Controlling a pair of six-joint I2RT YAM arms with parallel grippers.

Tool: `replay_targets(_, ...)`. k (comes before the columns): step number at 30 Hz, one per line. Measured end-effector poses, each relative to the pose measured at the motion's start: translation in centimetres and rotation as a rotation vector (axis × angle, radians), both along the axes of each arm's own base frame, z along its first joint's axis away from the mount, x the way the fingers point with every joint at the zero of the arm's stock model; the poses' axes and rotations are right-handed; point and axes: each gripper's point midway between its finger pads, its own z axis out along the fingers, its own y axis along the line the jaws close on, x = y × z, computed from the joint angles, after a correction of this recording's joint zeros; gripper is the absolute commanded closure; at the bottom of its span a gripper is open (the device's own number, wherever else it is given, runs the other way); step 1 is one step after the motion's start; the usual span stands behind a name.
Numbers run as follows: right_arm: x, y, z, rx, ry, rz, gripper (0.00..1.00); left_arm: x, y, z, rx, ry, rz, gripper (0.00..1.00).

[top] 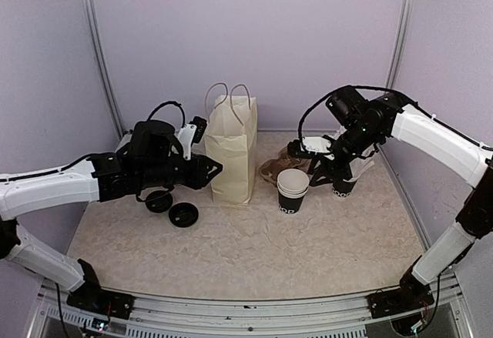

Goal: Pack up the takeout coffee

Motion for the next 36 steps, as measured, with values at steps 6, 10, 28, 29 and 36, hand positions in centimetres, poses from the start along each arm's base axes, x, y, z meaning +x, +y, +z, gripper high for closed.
replay_targets(6, 1.7, 0.4, -4.0, -0.107, 0.023, 0.026, 0.70, 1.9, -3.2, -3.2, -0.031, 0.039, -0.001, 0.68)
replay_targets(10, 2.8, 0.6, -6.1, -0.151, 0.028, 0.041, 0.70, 4.0, -5.5, -4.7, -0.033, 0.047, 0.006, 0.67)
replay_targets(28, 4.4, 1.4, -7.8, -0.175, 0.004, 0.066, 0.90, 9.3, -9.4, -6.4, -0.057, 0.053, 0.048, 0.49)
replay_targets(29, 4.4, 1.4, -7.8, -0.175, 0.004, 0.067, 0.91, 8.8, -9.6, -6.5, -0.059, 0.061, 0.044, 0.48)
replay_targets(36, 4.4, 1.5, -7.8, -0.175, 0.002, 0.069, 0.88, 4.0, -9.1, -7.5, -0.072, 0.128, 0.011, 0.45)
